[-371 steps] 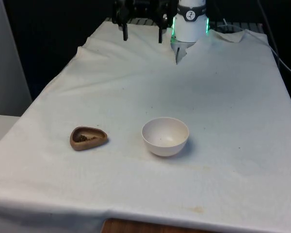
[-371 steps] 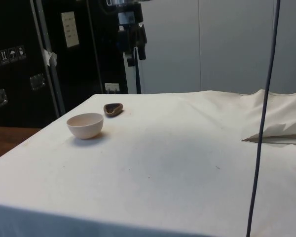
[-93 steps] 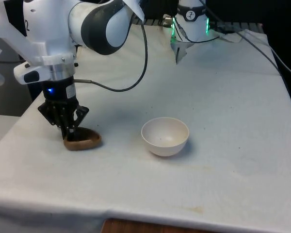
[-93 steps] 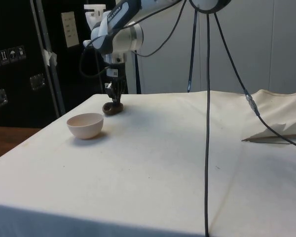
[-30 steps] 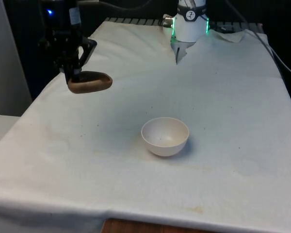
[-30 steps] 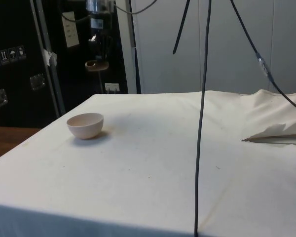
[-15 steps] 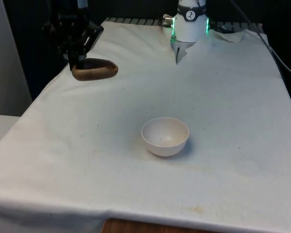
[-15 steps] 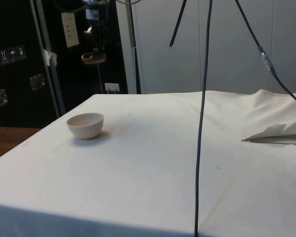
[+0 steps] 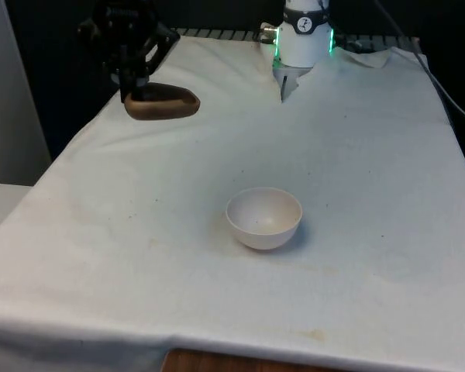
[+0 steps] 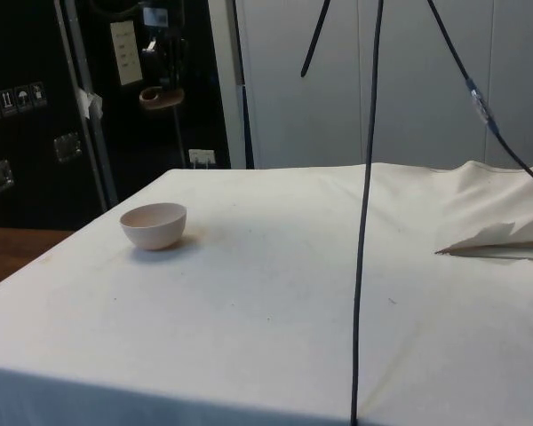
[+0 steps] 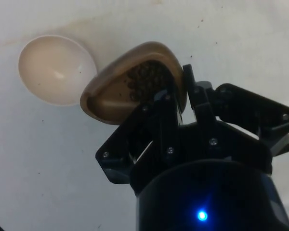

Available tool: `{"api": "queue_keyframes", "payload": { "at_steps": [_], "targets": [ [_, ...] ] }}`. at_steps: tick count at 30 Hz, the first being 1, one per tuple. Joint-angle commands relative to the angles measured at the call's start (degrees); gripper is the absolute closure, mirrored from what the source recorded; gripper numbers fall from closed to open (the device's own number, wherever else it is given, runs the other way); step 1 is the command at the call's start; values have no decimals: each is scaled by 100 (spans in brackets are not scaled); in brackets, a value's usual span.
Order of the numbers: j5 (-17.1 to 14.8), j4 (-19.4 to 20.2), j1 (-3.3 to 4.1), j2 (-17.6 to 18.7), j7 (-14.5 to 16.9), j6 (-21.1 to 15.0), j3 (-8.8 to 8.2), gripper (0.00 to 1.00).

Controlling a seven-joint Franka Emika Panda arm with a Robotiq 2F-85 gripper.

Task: Pour the coffee beans from the cup into the bowl.

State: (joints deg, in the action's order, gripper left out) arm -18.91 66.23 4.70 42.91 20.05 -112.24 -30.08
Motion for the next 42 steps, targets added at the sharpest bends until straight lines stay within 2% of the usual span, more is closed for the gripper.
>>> {"api": "queue_keyframes", "payload": {
  "at_steps": [1, 3, 4, 5, 8, 12, 13, 14, 17, 21, 22, 23, 24, 28, 29, 30, 37, 38, 39, 42],
  "targets": [
    [46, 69, 74, -40, -69, -57, -17, 100],
    [86, 63, 109, -52, -138, -46, 23, 100],
    [74, 0, 52, -6, -109, 0, 52, 100],
    [103, 63, 126, -52, -166, -40, 40, 100],
    [166, 63, 183, -69, -292, -23, 109, 100],
    [235, 63, 241, -86, -407, -6, 178, 100],
    [212, 0, 178, -34, -355, 34, 195, 100],
    [264, 63, 252, -92, -441, 0, 195, 100],
    [350, 69, 292, -109, -573, 23, 275, 100],
    [418, 74, 321, -115, -693, 34, 327, 100],
    [390, 0, 264, -74, -647, 86, 355, 100],
    [493, 97, 344, -115, -739, 17, 338, 100],
    [533, 103, 355, -120, -762, 11, 350, 100],
    [756, 143, 390, -138, -871, -11, 395, 100],
    [722, 34, 321, -74, -854, 92, 447, 100],
    [819, 155, 401, -138, -905, -11, 407, 100],
    [1352, 218, 441, -155, -1197, -17, 561, 100],
    [1329, 80, 372, -74, -1180, 92, 625, 100],
    [1409, 223, 441, -155, -1226, -17, 579, 100],
    [1593, 241, 453, -155, -1329, -11, 630, 100]
  ]
}}
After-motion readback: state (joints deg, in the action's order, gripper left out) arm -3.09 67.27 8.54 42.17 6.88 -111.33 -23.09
